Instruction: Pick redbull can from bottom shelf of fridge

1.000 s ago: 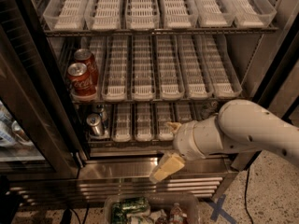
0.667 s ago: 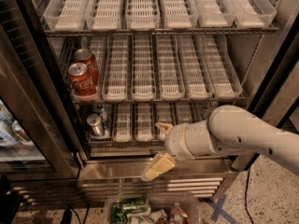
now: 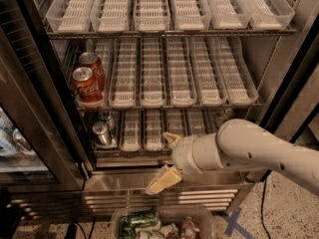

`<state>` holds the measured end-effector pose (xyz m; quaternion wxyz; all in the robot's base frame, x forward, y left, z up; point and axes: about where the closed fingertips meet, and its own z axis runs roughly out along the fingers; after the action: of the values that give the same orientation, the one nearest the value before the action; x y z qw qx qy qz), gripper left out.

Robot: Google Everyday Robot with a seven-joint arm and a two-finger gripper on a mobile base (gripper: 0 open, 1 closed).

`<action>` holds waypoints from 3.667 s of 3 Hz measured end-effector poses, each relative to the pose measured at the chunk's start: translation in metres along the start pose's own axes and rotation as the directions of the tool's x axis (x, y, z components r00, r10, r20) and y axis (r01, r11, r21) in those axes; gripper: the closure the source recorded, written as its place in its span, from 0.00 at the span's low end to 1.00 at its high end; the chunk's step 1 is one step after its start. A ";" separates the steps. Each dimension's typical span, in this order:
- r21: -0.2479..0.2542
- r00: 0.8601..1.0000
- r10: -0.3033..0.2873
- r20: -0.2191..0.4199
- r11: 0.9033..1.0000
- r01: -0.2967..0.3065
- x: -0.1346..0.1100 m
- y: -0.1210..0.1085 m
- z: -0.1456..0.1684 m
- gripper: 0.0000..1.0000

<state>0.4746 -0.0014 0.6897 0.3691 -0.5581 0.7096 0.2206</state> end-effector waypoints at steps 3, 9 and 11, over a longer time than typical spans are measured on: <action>0.080 0.974 -0.182 0.137 0.982 0.172 0.007 -0.028 0.122 0.00; 0.588 0.890 -0.273 0.365 0.809 0.007 -0.026 -0.059 0.156 0.00; 0.673 0.865 -0.292 0.407 0.737 -0.067 -0.046 -0.073 0.150 0.00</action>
Offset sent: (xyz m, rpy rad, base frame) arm 0.0629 0.0714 -0.0878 0.0399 -0.2338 0.0527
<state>0.5904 0.1159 0.6378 0.7231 -0.3579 0.5876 0.0618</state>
